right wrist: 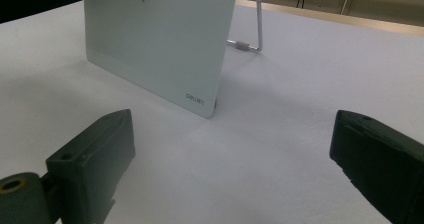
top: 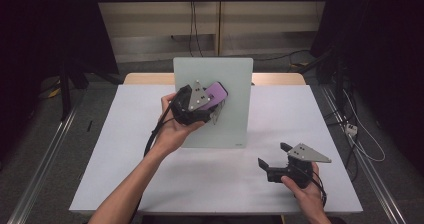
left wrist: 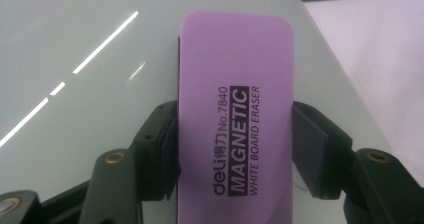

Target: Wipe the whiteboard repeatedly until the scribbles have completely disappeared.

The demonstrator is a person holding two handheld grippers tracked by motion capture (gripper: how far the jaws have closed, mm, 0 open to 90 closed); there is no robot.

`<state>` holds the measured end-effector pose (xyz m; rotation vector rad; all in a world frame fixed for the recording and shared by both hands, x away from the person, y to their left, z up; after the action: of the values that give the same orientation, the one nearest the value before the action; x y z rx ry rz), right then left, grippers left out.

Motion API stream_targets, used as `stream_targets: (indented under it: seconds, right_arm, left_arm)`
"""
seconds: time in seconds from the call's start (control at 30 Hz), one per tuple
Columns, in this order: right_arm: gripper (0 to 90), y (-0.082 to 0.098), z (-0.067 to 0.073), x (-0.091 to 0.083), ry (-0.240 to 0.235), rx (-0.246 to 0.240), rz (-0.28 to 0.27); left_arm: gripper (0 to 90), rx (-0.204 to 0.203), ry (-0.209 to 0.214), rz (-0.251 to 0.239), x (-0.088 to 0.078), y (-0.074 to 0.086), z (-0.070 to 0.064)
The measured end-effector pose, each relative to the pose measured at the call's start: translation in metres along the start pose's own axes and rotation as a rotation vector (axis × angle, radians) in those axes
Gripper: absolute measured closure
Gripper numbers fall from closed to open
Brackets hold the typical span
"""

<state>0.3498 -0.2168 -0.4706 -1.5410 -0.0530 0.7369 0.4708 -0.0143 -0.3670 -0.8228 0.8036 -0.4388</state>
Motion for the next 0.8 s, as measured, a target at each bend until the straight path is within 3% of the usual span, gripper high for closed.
stream_targets:
  seconds: [0.27,0.43,0.6,0.8]
  right_arm:
    - [4.4,0.0,0.0,0.0,-0.002,0.003,-0.002]
    - [4.4,0.0,0.0,0.0,-0.002,0.0,0.0]
    - [4.5,0.0,0.0,0.0,0.001,0.002,0.001]
    - [4.4,0.0,0.0,0.0,0.0,0.003,0.0]
  left_arm:
    - [40.8,0.035,0.053,0.046,0.012,0.018,-0.031]
    - [40.9,0.046,0.072,0.067,0.015,0.023,-0.04]
    - [40.9,0.032,0.07,0.069,0.012,0.016,-0.031]
    - [40.9,-0.016,-0.001,0.028,-0.001,-0.007,0.004]
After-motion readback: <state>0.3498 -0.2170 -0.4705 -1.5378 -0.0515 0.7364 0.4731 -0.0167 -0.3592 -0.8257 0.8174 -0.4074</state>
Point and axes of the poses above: each handheld gripper's, and its own axes: x roughly forward along the jaws, y roughly out of its underside, z roughly to its left, the point moved 9 cm from there along x, roughly forward along the jaws, and after that the axes turned 1 degree about x, right-handed, at the moved point
